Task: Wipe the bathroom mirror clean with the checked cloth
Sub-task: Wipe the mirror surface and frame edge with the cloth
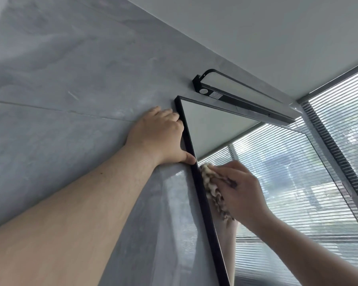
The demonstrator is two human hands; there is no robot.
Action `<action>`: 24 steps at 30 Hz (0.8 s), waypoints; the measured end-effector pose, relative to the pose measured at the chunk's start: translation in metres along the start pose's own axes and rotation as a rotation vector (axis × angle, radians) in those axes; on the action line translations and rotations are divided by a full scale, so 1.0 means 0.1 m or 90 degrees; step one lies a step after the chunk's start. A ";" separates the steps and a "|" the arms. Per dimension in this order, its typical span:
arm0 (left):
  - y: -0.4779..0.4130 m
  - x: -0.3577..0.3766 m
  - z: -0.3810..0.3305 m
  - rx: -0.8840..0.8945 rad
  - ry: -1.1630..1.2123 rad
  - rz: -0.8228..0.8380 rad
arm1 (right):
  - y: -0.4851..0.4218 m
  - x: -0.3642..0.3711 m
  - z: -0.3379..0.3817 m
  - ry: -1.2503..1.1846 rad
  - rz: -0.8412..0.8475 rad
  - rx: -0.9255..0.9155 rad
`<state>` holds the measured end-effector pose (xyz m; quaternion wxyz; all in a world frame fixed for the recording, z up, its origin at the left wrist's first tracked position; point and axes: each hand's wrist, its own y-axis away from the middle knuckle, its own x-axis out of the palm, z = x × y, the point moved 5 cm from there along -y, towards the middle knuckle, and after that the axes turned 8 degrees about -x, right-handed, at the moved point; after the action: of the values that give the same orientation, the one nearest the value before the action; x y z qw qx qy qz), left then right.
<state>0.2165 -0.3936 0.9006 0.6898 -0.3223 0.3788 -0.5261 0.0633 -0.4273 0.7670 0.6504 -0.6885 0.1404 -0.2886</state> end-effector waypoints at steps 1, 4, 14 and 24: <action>0.01 0.00 0.00 0.001 0.003 0.001 | -0.14 0.04 0.01 0.004 0.001 -0.004; 0.02 0.00 0.00 0.002 0.015 -0.003 | -0.65 0.18 0.03 0.017 -0.003 -0.003; -0.01 0.01 -0.01 0.002 -0.006 -0.019 | -1.61 0.39 0.02 0.111 0.019 0.004; 0.06 -0.02 -0.01 -0.013 0.051 -0.005 | -0.72 0.18 0.26 0.363 0.260 -0.107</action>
<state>0.2181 -0.3899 0.8957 0.6683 -0.3099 0.4103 -0.5376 0.0795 -0.4077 0.8418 0.5707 -0.5891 0.4738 -0.3207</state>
